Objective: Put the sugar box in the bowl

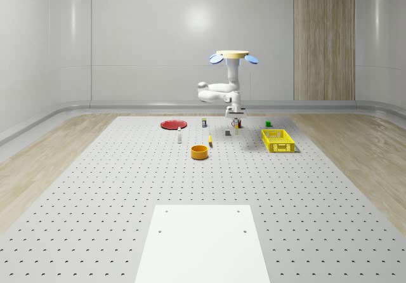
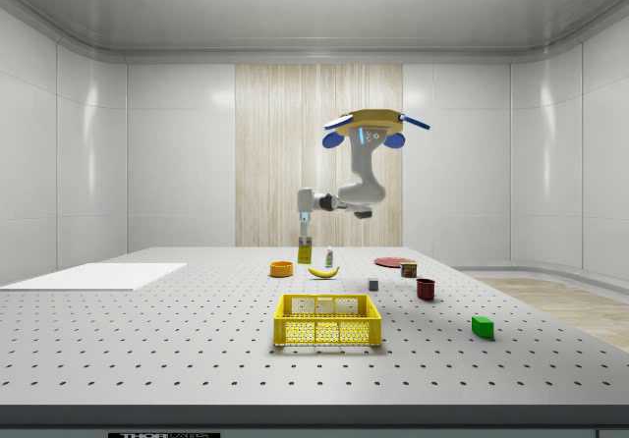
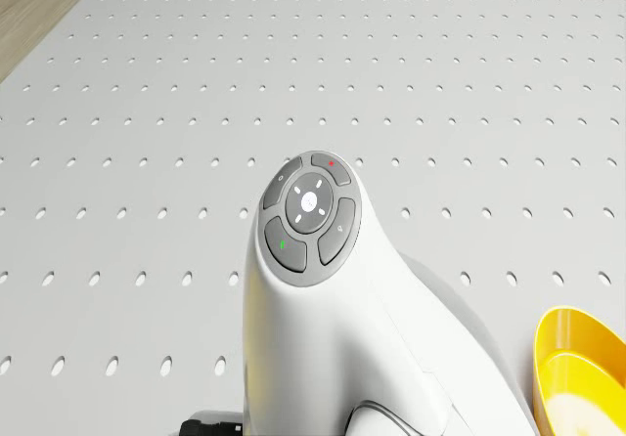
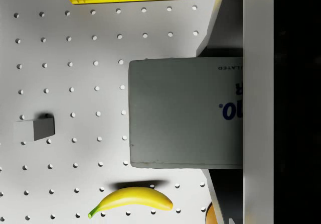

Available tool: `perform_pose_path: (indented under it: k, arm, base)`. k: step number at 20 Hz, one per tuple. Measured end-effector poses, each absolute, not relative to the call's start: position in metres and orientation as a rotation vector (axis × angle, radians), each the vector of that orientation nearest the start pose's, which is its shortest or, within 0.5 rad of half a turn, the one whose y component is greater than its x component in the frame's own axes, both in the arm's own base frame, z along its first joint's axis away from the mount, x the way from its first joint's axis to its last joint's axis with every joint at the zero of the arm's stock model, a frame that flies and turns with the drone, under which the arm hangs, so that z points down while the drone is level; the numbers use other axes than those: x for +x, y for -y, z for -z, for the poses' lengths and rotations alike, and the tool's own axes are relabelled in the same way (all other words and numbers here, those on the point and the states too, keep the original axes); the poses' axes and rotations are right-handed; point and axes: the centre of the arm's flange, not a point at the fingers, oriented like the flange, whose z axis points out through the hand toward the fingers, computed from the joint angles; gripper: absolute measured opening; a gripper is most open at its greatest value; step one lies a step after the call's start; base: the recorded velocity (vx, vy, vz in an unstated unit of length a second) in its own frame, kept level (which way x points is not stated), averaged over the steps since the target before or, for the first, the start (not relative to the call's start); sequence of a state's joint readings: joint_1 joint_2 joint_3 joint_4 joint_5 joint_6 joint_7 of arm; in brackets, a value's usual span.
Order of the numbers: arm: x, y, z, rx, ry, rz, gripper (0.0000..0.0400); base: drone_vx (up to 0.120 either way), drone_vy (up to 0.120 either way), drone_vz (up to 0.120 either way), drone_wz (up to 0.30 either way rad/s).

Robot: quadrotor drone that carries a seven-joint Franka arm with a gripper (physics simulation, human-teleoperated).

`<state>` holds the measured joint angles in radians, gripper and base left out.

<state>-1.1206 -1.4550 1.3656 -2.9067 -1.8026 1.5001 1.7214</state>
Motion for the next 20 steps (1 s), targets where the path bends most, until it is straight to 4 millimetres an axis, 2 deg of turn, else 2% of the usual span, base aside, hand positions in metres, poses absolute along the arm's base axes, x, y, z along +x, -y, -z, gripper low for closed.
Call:
perform_pose_path:
  k: [20]
  arm:
    - [0.2968,-0.0003,-0.4869,-0.007,-0.004,-0.835,0.0166]
  base:
    - [0.12,-0.12,0.0,0.0]
